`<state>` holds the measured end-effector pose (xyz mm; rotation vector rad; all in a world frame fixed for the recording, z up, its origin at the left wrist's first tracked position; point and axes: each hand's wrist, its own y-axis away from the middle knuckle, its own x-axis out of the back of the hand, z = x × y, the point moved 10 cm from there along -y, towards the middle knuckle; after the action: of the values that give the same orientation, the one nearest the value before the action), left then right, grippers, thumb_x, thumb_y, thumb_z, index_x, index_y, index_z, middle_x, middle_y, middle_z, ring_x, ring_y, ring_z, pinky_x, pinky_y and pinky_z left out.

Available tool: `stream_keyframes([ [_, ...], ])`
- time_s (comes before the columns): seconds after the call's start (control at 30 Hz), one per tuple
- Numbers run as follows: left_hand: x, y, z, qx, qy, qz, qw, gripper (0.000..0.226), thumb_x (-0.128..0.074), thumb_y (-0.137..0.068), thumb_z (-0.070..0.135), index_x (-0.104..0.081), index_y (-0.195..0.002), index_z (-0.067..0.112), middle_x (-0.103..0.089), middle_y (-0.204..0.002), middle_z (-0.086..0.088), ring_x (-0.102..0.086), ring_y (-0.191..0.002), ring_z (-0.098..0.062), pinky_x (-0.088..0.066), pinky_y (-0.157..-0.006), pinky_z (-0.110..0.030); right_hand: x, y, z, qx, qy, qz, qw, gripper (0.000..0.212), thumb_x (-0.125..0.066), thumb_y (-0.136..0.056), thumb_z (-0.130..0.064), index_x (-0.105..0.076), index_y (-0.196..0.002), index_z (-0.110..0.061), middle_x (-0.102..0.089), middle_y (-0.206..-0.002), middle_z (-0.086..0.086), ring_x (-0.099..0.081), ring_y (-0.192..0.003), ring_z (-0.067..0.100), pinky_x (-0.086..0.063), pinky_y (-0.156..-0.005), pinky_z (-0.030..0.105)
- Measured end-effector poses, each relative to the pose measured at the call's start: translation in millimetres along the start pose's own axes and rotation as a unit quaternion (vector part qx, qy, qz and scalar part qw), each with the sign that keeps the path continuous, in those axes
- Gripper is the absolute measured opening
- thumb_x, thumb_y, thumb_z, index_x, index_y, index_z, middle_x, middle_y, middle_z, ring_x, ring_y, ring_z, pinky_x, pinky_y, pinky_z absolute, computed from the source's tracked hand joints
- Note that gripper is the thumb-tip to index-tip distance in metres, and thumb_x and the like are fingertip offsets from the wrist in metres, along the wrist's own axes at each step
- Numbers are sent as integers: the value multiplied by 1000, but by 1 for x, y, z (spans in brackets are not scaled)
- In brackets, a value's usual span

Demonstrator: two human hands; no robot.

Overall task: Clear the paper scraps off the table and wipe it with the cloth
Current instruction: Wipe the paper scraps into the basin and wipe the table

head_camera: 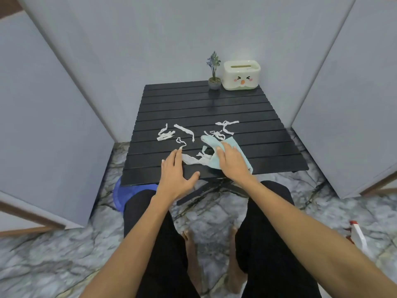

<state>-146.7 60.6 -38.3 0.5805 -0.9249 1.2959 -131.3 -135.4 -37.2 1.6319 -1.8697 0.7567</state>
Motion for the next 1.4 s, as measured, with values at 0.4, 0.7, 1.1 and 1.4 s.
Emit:
stream_keyframes([
  [0.4,10,-3,-14,26,-21,-2,999,91,-62,-87,51,-21,-153,3,-25,-160,-11,-19,-148,-25,-11,-121,-51,113,-3,44,-36,-20,130,991,34,-34,-103,-39,-49,-81,-17,-57,-72,0,-52,-65,16,-33,-54,32],
  [0.7,13,-8,-31,27,-43,7,999,90,-56,-89,56,-21,-155,6,-24,-161,-9,-15,-150,-22,-6,-123,-47,17,4,53,-55,170,-12,984,51,-27,-107,-26,-33,-148,4,-29,-158,23,-19,-149,33,-7,-121,46],
  [1.1,46,-17,-72,73,14,40,996,77,-60,-93,43,-28,-153,7,-31,-157,-9,-22,-146,-24,-11,-122,-46,-81,1,-48,-30,94,-23,995,56,-20,-108,-30,-23,-151,5,-18,-162,22,-7,-152,29,7,-121,39],
  [1.4,50,-18,-79,72,31,18,997,65,-55,-97,25,-29,-152,5,-31,-158,-12,-23,-147,-25,-6,-118,-33,-89,-12,-92,-63,-192,-45,978,41,-30,-105,-36,-58,-103,-7,-65,-98,15,-57,-98,34,-43,-77,34],
])
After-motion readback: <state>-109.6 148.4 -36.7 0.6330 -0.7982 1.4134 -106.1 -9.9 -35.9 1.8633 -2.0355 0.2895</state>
